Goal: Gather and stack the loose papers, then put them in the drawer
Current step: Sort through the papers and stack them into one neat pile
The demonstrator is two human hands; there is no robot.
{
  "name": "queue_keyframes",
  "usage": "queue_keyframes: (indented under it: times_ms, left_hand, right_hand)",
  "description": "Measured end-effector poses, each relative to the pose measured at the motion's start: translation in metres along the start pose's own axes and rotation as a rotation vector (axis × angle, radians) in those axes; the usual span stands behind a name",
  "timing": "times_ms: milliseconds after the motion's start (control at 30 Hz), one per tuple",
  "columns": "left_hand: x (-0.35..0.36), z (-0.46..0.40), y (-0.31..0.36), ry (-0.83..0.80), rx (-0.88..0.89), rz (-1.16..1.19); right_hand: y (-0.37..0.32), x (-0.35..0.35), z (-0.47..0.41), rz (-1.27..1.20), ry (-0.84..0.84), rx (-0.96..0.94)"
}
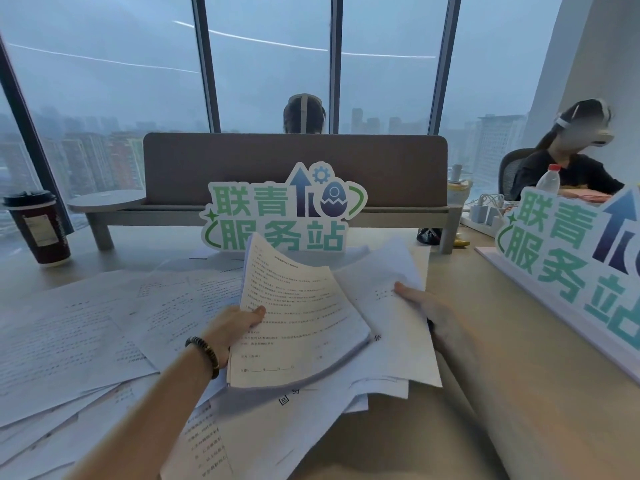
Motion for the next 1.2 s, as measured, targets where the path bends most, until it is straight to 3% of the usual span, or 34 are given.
queue_keyframes:
  times_ms: [67, 267, 433, 667, 933, 1033, 1200]
  left_hand:
    - [0.000, 0.000, 0.000, 0.002, -0.003, 0.000]
    - [0.001, 0.000, -0.002, -0.002, 0.007, -0.008]
    - [0.004, 0.001, 0.000, -0.003, 0.012, -0.013]
    - [0.004, 0.001, -0.001, -0.005, 0.007, -0.052]
    - [0.006, 0.005, 0.002, -0.010, 0.000, -0.014]
    - [0.006, 0.005, 0.003, -0.039, 0.021, 0.031]
    - [-0.002, 0.004, 0.003, -0.024, 0.106, 0.190]
  right_hand:
    - [0.002, 0.000, 0.001, 0.080, -0.047, 0.014]
    - [0.023, -0.006, -0.011, 0.442, 0.022, 0.072]
    - [-0.005, 0.002, 0.026, 0.302, 0.065, 0.065]
    - [-0.051, 0.002, 0.041, 0.072, 0.050, -0.091]
    - [-0.127, 0.006, 0.063, 0.225, 0.001, -0.377]
    - [-0.143, 0.004, 0.074, 0.144, -0.057, -0.454]
    - [-0.125, 0.007, 0.068, 0.071, -0.119, -0.350]
Point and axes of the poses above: each hand's wrist, its own z-axis away from the middle knuckle, its own x-axis out of the palm, y = z × x, the point moved 3 cm from there along -z, towards the middle knuckle, and after that the axes turned 9 degrees about z, right-handed, at the moved point
